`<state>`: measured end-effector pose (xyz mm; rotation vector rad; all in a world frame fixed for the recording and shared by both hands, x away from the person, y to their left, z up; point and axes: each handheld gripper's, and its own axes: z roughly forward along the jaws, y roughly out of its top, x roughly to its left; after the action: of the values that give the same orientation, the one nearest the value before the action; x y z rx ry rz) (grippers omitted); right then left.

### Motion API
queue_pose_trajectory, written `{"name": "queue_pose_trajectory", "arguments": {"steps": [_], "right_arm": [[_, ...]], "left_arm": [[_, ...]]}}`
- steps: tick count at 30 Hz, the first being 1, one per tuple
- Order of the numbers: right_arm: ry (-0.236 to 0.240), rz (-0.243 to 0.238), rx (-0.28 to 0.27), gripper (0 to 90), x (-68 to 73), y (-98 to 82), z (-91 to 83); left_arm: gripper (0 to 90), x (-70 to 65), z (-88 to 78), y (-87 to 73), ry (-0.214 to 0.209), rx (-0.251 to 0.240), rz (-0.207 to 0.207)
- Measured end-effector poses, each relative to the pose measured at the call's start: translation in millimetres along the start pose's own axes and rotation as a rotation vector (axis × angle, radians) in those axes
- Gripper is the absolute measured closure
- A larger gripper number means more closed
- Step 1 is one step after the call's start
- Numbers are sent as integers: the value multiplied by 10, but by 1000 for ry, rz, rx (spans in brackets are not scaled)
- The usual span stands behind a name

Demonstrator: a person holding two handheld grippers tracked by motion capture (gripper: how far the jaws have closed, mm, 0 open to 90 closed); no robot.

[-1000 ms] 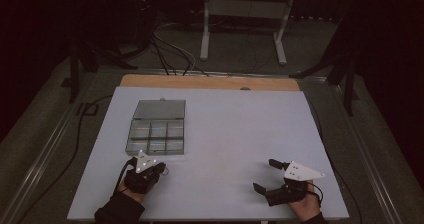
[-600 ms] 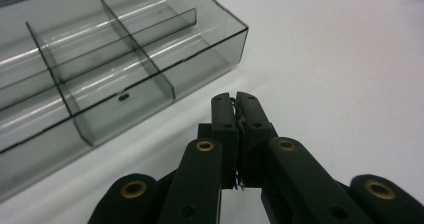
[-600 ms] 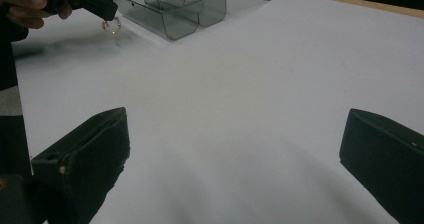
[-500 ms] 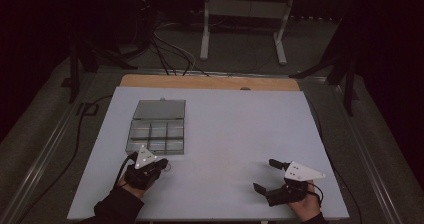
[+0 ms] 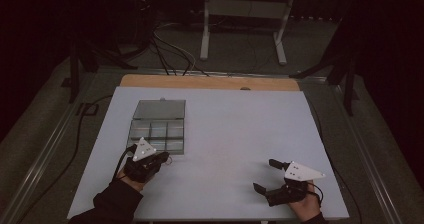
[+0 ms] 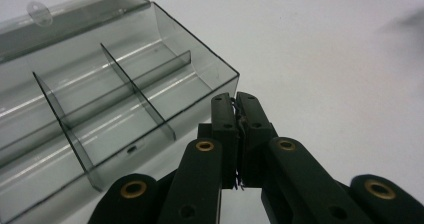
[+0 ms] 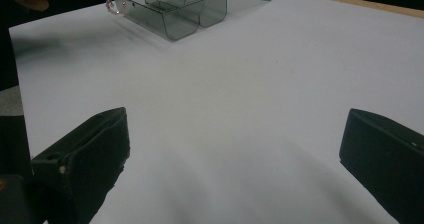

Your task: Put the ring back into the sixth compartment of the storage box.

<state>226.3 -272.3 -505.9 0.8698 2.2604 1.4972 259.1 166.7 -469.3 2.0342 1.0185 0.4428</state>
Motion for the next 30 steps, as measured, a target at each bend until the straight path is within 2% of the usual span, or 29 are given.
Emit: {"name": "queue_pose_trajectory", "arguments": {"steps": [4, 8, 19, 30], "right_arm": [[2, 1, 2, 0, -5, -2, 8], [2, -1, 2, 0, -6, -3, 2], [3, 2, 4, 0, -4, -4, 7], [3, 2, 8, 0, -4, -6, 10]], "left_arm": [[896, 61, 35, 56, -2, -16, -24], [896, 109, 60, 110, -2, -22, -21], [896, 188, 194, 217, -7, -9, -20], [896, 296, 376, 251, -3, 8, -59]]}}
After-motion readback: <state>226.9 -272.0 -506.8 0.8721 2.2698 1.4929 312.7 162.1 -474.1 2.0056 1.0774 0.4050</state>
